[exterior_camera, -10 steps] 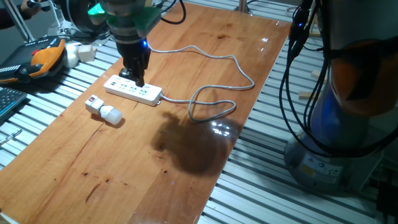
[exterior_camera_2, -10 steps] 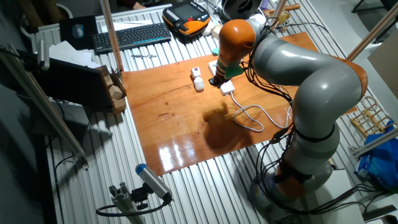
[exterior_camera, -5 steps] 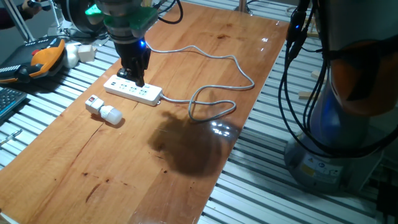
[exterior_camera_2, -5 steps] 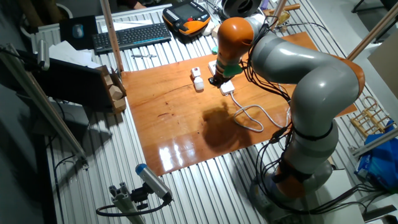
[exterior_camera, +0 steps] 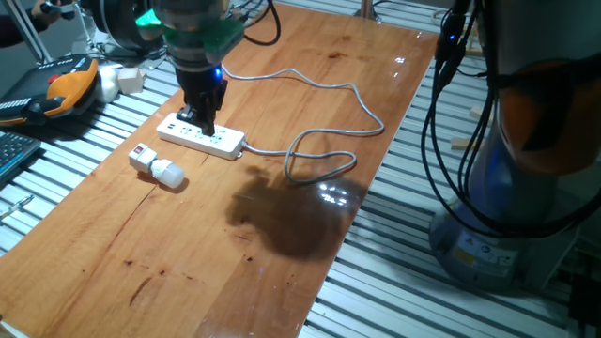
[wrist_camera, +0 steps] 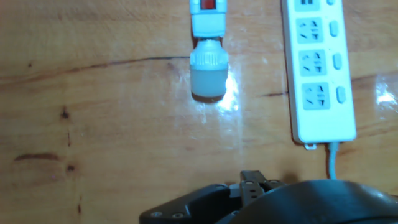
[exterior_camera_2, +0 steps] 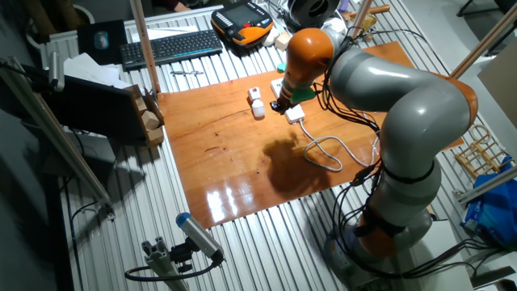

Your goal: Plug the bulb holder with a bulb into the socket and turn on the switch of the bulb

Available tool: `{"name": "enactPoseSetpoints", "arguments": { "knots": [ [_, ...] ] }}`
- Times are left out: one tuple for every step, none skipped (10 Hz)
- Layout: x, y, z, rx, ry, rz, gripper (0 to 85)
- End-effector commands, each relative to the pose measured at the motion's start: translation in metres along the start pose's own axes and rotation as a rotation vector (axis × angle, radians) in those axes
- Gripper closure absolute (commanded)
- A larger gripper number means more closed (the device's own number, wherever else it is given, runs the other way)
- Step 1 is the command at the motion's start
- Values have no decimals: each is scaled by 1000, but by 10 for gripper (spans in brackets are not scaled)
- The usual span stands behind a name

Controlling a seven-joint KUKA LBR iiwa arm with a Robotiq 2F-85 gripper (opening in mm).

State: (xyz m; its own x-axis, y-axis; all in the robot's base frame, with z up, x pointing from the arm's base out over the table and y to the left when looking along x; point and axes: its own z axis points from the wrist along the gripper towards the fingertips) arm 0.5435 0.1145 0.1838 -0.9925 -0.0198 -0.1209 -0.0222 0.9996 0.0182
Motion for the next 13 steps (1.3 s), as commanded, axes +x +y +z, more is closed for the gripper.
{"name": "enactPoseSetpoints", "arguments": {
  "knots": [
    [-6,1,0,5,4,0,850],
    [-14,4,-3,2,19,5,850],
    [-21,9,-5,5,25,15,850],
    [-28,15,-5,13,27,20,850],
    [-34,19,-6,19,29,20,850],
    [-40,20,-6,17,30,18,850],
    [-47,22,-5,17,26,17,850],
    [-52,25,-3,28,13,9,850],
    [-60,28,2,29,9,4,850],
    [-65,30,4,25,6,5,850],
    [-70,30,6,25,6,5,850],
    [-73,30,8,22,3,4,850],
    [-78,29,12,17,3,3,850]
  ]
}}
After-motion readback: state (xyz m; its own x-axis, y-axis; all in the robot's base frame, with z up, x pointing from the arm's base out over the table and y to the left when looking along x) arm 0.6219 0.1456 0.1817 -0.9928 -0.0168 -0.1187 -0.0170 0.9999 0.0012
